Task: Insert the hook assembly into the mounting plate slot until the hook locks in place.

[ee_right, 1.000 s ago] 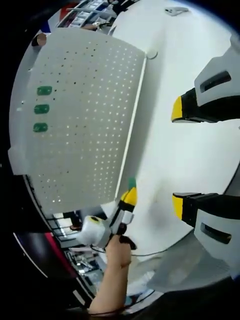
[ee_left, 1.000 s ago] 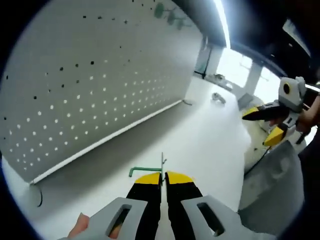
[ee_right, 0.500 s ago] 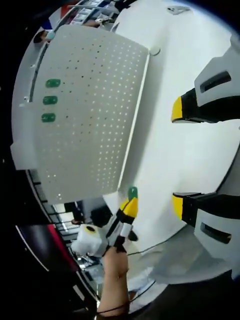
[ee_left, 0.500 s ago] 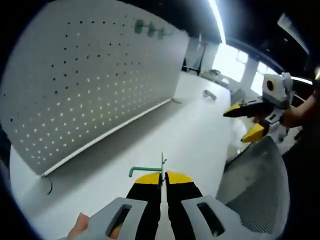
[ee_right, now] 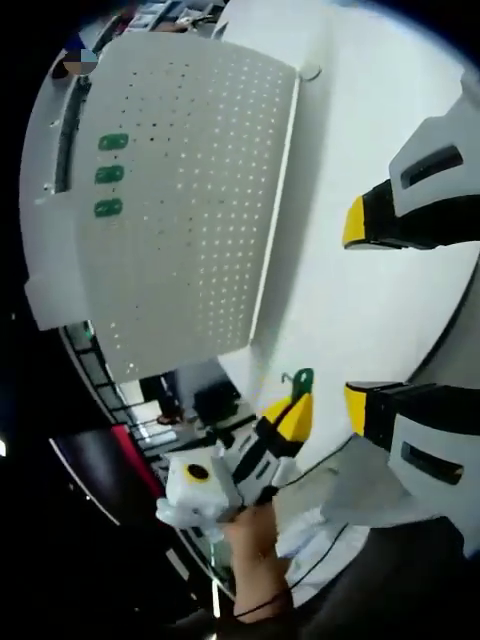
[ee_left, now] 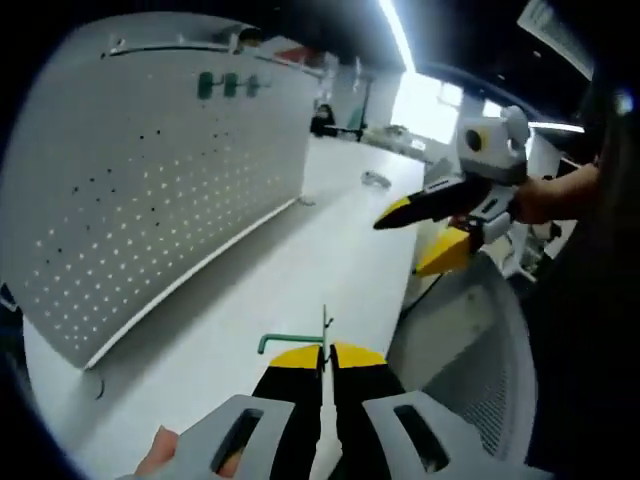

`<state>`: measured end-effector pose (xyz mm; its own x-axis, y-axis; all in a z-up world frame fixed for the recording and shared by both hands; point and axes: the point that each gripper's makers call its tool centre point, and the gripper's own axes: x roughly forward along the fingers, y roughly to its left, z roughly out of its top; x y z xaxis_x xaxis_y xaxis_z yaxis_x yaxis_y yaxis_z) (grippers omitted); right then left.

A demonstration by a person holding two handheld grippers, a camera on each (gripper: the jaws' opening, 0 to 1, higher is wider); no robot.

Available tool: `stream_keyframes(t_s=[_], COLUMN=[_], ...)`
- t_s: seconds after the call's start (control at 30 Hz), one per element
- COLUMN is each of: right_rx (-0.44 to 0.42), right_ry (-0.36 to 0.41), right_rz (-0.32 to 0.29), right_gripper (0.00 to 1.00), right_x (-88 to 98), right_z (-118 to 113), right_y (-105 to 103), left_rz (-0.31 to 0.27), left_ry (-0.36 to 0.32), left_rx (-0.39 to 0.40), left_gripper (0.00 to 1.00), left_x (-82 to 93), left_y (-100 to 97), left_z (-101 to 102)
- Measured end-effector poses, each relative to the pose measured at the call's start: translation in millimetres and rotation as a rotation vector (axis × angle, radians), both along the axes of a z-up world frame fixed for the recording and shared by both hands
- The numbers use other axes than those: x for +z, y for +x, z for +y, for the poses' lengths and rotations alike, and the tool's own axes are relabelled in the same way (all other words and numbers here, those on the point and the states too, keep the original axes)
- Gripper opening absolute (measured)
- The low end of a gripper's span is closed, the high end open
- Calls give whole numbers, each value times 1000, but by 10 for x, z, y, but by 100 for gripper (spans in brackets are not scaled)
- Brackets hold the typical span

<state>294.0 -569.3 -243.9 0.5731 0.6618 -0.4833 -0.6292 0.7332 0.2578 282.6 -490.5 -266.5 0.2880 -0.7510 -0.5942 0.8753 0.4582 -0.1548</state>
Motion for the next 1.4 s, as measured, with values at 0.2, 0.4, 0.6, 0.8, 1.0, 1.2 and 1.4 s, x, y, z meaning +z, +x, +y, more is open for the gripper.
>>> stream_keyframes(t_s=[0.2, 0.4, 0.6, 0.8, 1.0, 1.2, 1.4], right_rx=[101, 209, 284, 323, 355, 324, 286], right_ry=[98, 159, 209, 330, 411, 440, 497], right_rz=[98, 268, 480, 712, 838, 876, 844], right_gripper=[43, 39, 28, 15, 3, 0, 0], right_x=[107, 46, -57, -22, 26, -4, 23], right_z=[396, 777, 1009, 1138, 1238, 1331, 1428], right_y=[90, 56, -29, -164, -289, -296, -204], left_rz=[-14, -32, -66, -111, -136, -129, -125], left_ry=[6, -8, -45, -69, -94, -97, -105], left_rx=[-56, -79, -114, -173, -238, -261, -263], left_gripper=[2, 2, 2, 2, 2, 3, 3], left_x=[70, 160, 275, 351, 381, 322, 310], left_y=[-182, -265, -324, -403, -478, -471, -390], left_z=[18, 34, 40, 77, 126, 219, 329])
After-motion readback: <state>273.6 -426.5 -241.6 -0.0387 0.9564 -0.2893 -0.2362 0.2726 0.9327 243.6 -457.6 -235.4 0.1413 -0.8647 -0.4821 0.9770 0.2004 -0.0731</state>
